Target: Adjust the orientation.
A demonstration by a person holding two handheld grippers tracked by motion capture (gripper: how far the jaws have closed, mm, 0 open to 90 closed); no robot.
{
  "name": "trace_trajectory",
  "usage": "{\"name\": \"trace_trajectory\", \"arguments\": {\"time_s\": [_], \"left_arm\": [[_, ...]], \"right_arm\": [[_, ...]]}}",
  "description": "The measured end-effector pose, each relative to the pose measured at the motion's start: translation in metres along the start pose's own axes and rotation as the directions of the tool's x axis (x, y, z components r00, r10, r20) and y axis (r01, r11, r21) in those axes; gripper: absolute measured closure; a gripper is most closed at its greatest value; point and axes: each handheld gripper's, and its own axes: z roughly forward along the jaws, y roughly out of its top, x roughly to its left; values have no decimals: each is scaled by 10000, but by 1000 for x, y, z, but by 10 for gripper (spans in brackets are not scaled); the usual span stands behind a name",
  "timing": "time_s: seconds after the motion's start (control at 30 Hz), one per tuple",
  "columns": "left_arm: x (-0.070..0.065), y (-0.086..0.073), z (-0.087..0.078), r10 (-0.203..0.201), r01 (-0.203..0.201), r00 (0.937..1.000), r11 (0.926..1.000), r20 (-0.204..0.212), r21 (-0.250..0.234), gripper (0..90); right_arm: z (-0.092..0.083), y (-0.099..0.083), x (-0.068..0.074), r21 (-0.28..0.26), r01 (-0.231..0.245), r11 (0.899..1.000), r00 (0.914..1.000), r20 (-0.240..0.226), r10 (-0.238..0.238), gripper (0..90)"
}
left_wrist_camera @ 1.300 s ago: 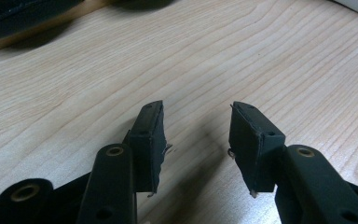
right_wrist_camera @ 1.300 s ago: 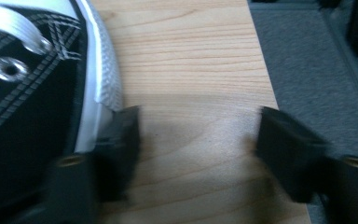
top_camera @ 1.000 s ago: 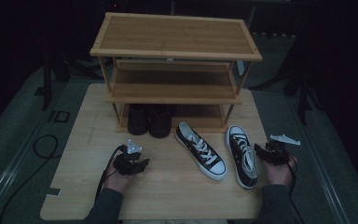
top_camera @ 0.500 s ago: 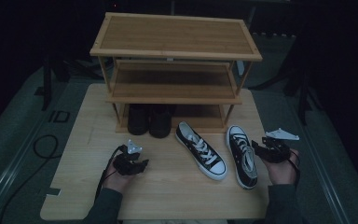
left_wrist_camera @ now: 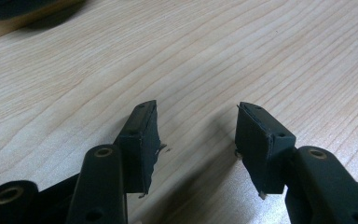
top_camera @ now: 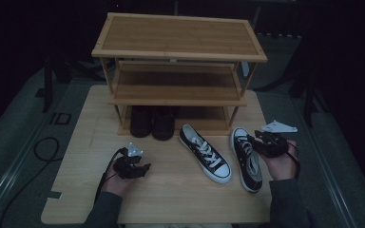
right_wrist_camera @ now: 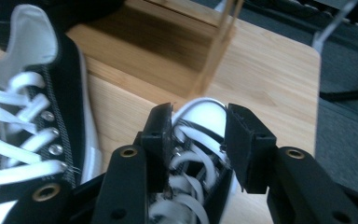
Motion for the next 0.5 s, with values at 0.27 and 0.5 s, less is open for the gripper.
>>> {"name": "trace_trajectory", "arguments": {"time_s": [0.27,0.5], "left_arm": [[1,0,0,76,-76,10000,10000,-47,7,493],[2,-1,0,65,-66,10000,10000,-43,-63,491]], "right_arm": [[7,15,14,-95,368,9993,9961,-800,-374,679],[15,27,31,17,727,9973,9882,-1351,-719,686]]}}
